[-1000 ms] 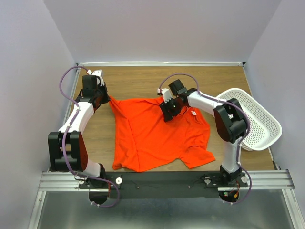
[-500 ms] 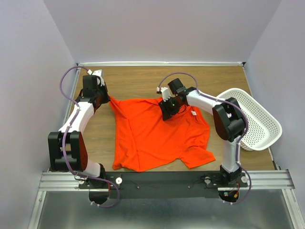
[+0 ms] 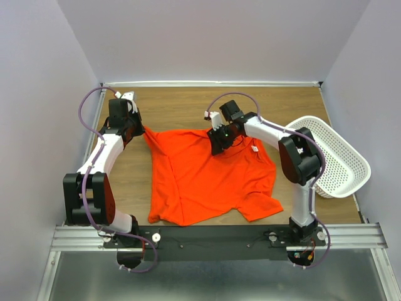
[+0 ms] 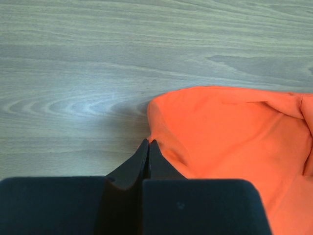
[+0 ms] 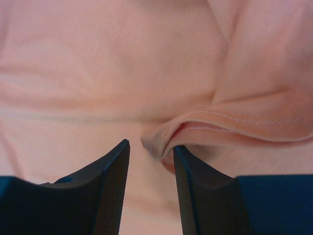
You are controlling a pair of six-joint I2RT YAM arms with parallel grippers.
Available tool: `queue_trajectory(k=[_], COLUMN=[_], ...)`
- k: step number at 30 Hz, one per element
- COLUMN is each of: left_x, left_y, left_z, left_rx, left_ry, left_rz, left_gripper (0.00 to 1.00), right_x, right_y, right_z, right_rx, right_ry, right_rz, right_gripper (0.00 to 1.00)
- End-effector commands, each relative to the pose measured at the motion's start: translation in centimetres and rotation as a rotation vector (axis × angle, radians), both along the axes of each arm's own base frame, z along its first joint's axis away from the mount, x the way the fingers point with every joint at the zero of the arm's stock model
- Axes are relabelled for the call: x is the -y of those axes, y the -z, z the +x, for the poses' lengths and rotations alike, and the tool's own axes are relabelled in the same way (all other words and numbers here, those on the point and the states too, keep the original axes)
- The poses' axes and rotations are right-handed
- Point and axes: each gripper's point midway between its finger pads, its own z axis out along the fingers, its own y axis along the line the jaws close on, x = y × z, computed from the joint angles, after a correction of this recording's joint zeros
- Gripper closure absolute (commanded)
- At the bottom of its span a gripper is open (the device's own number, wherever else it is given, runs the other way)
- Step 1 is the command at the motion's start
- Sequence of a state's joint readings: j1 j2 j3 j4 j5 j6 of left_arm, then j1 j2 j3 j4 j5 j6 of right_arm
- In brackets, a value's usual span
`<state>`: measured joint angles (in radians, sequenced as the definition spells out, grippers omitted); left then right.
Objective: Fold and stack the t-shirts
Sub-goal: Flatten the tshirt out
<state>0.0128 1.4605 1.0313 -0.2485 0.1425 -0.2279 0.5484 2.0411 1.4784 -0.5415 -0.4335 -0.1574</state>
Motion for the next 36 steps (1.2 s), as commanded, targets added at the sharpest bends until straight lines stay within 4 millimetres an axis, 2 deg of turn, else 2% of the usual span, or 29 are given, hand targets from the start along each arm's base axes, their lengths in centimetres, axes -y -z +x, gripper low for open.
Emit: queue_trajectory(k=[1, 6, 17, 24, 25, 26, 30, 32, 36], left_x=[0.2, 0.3, 0.3, 0.2, 0.2, 0.2, 0.2, 0.2, 0.2], left_y=[-0.6, -0.5, -0.4, -0.3, -0.5, -0.4, -0.3, -0.3, -0.2], left_z=[-0.2, -0.2, -0.2, -0.2, -0.1, -0.2, -0.1, -0.1, -0.1], left_rx=[0.023, 0.021, 0.018, 0.015, 0.020, 0.017, 0.017, 0.017, 0.014], left_ry=[0.016, 0.017, 0.018, 0.015, 0.016, 0.014, 0.015, 0.017, 0.015], left_rz=[0.009, 0.008, 0.009, 0.010, 0.011, 0.011, 0.010, 0.011, 0.012], left_gripper=[1.00, 1.00, 1.00, 1.00, 1.00, 1.00, 1.00, 1.00, 1.00], right_x=[-1.6, -2.6, -3.9, -2.9, -2.2, -2.0, -0.3, 0.2, -0.2], right_y=[-0.7, -1.9, -3.7, -2.7, -2.3, -2.9, -2.8, -1.8, -1.1], right_z=[0.6, 0.8, -0.3, 0.5, 1.1, 1.1, 1.0, 0.3, -0.6], right_rx=[-0.004, -0.002, -0.026, 0.049, 0.086, 0.109, 0.149, 0.124, 0.080], right_ry=[-0.026, -0.053, -0.125, -0.084, -0.058, -0.055, -0.019, -0.017, -0.037], right_rz=[0.057, 0.110, 0.205, 0.092, 0.035, 0.023, -0.045, -0.065, -0.039], right_gripper=[0.52, 0.52, 0.51, 0.51, 0.51, 0.51, 0.51, 0.52, 0.52])
